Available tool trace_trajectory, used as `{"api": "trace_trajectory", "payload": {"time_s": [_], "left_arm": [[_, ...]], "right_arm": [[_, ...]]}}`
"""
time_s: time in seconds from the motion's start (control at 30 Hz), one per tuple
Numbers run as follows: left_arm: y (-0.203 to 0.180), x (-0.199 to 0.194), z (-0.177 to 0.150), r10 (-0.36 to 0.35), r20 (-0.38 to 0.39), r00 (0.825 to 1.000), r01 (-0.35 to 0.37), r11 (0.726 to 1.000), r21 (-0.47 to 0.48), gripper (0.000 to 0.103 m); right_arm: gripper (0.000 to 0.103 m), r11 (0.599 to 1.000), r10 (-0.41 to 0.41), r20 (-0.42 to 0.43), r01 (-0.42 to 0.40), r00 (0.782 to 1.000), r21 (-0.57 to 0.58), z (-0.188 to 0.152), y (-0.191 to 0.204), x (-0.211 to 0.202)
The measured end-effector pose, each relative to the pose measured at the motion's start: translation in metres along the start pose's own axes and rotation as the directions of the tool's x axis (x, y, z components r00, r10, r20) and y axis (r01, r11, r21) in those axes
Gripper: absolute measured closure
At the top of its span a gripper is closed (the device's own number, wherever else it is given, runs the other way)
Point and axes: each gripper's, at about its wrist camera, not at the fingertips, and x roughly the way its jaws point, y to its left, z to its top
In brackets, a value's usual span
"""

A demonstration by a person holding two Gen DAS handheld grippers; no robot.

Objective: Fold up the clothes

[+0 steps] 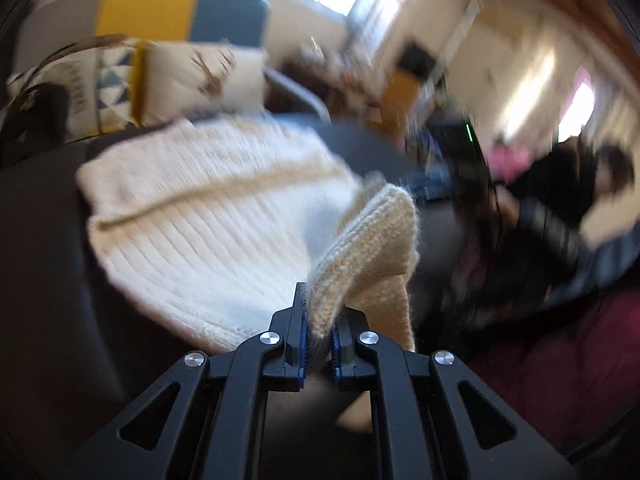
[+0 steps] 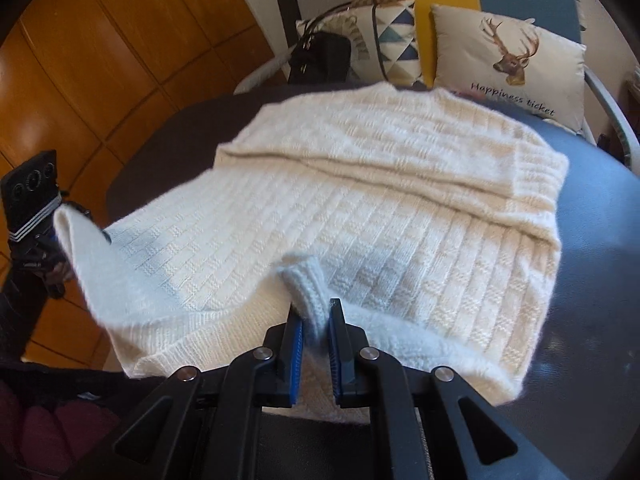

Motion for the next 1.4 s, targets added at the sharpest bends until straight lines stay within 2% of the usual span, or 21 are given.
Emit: {"api": "trace_trajectory", "payload": {"time_s": [0.13,0.3,0.47,0.5,0.57,0.6,0.63,0.67,0.73,0.8,1.03,1.1,1.13,1.2,1.27,1.33,1.4], "left_arm": [[0.017,-0.008,0.028,-0.009,0.127,0.992,0.016,0.998,-0.058,0.094],[0.035,-0.018,0.062,-0.008,0.257,0.966,0.033,0.995,-0.096,0.094],[0.081,-0.01,0.104,0.037,0.347,0.937,0.027,0.984,-0.176,0.094],[0.098,0.001,0.114,0.054,0.336,0.94,0.018,0.977,-0.21,0.094],[0.116,0.018,0.118,0.068,0.295,0.953,0.008,0.968,-0.251,0.094],[0.124,0.027,0.119,0.07,0.272,0.96,0.006,0.964,-0.267,0.094],[0.126,0.033,0.117,0.061,0.246,0.967,0.008,0.962,-0.272,0.094],[0.125,0.036,0.112,0.057,0.232,0.971,0.006,0.965,-0.262,0.094],[0.12,0.04,0.101,0.051,0.21,0.976,0.004,0.968,-0.25,0.094],[0.114,0.034,0.088,0.037,0.209,0.977,0.02,0.964,-0.265,0.094],[0.105,0.019,0.065,0.051,0.205,0.977,0.018,0.946,-0.322,0.094],[0.103,0.02,0.061,0.058,0.192,0.98,0.01,0.941,-0.338,0.094],[0.101,0.021,0.059,0.06,0.187,0.981,0.007,0.94,-0.341,0.094],[0.099,0.022,0.058,0.059,0.182,0.981,0.008,0.939,-0.345,0.094],[0.095,0.025,0.056,0.049,0.177,0.983,0.016,0.938,-0.346,0.094],[0.093,0.027,0.055,0.041,0.171,0.984,0.022,0.937,-0.348,0.094],[0.09,0.029,0.055,0.033,0.167,0.985,0.027,0.938,-0.346,0.094]], "right_arm": [[0.093,1.0,-0.02,0.085,0.019,0.996,0.013,0.016,-0.006,-0.034],[0.093,0.998,-0.066,0.191,0.061,0.979,0.035,0.046,-0.028,-0.073],[0.093,0.991,-0.116,0.287,0.09,0.951,0.103,0.092,-0.07,-0.089],[0.093,0.988,-0.12,0.283,0.087,0.952,0.124,0.1,-0.082,-0.085],[0.091,0.987,-0.031,0.207,-0.002,0.978,0.161,0.107,-0.103,-0.062],[0.085,0.986,0.007,0.15,-0.031,0.989,0.163,0.105,-0.107,-0.046],[0.073,0.984,0.045,0.092,-0.06,0.995,0.167,0.103,-0.112,-0.03],[0.073,0.984,0.059,0.025,-0.062,0.998,0.164,0.098,-0.114,-0.013],[0.073,0.99,0.036,-0.126,-0.018,0.991,0.142,0.081,-0.115,0.022],[0.073,0.992,0.044,-0.216,-0.018,0.975,0.125,0.066,-0.118,0.048],[0.067,0.988,0.126,-0.183,-0.106,0.975,0.116,0.062,-0.127,0.086],[0.059,0.981,0.183,-0.203,-0.166,0.962,0.1,0.062,-0.119,0.097],[0.051,0.981,0.189,-0.209,-0.178,0.96,0.072,0.061,-0.114,0.102],[0.041,0.986,0.156,-0.21,-0.164,0.965,-0.025,0.058,-0.098,0.107],[0.02,0.981,0.122,-0.208,-0.15,0.97,-0.121,0.056,-0.083,0.112],[0.006,0.979,0.113,-0.219,-0.146,0.969,-0.141,0.054,-0.073,0.117],[0.004,0.984,0.085,-0.249,-0.12,0.965,-0.128,0.057,-0.067,0.122]]}}
